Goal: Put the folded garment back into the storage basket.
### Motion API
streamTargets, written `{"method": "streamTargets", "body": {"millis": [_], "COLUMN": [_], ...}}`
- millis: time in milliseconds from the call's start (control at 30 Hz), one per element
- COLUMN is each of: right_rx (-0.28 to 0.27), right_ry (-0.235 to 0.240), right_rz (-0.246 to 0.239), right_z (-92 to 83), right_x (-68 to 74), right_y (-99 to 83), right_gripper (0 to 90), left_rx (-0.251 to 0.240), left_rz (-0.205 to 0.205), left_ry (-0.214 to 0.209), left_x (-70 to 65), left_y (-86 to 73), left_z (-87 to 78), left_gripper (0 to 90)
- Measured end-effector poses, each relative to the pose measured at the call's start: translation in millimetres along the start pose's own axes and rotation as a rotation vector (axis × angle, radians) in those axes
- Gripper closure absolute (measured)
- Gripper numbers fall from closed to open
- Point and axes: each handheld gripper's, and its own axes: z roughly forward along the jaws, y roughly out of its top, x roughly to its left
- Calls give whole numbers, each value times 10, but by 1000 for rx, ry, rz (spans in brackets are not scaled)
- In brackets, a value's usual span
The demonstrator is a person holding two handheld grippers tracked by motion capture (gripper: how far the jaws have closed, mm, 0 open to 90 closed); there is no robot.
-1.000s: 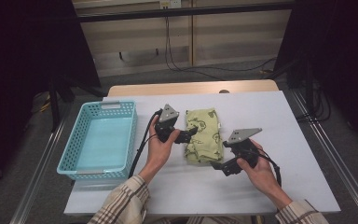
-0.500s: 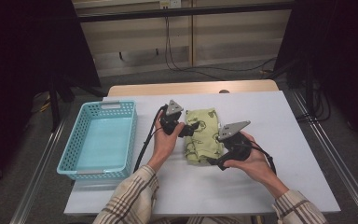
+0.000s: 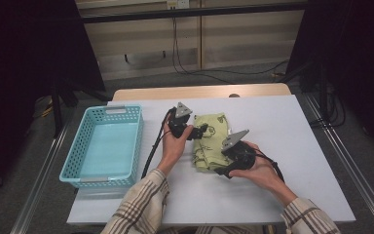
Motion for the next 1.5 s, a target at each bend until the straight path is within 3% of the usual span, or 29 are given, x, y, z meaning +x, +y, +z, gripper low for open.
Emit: {"method": "streamTargets", "body": {"millis": [267, 467, 633, 800, 833, 967, 1133, 1267, 1400, 1467, 1500], "right_rx": [21, 54, 47, 45, 44, 50, 32, 11, 17, 9, 6], "right_ry": [-32, -65, -57, -92, -94, -135, -117, -96, -110, -103, -103], "right_rz": [-9, -90, -82, -66, -60, -62, -60, -38, -41, -37, -37], "right_z": [37, 65, 67, 58, 56, 41, 30, 23, 23, 23, 26], "right_x": [17, 69, 55, 41, 46, 52, 15, -21, -7, -16, -19], "right_y": [-75, -40, -42, -34, -32, -38, -49, -59, -56, -61, -63], "right_gripper": [307, 347, 378, 499, 535, 657, 728, 758, 764, 766, 765], "left_rx": [23, 24, 26, 20, 39, 38, 48, 51, 38, 62, 47], "left_rz": [6, -10, -27, -46, -32, -26, -26, -40, -58, -33, -66], "left_ry": [2, 23, 35, 36, 35, 41, 55, 66, 79, 79, 88], "left_x": [20, 70, 120, 127, 134, 131, 165, 178, 202, 231, 228], "left_y": [-15, -30, -36, -22, -14, 7, -2, -18, -13, -6, 2], "left_z": [3, 26, 57, 86, 87, 94, 135, 169, 198, 194, 233], "left_gripper": [48, 48, 49, 49, 49, 49, 49, 49, 49, 49, 49]}}
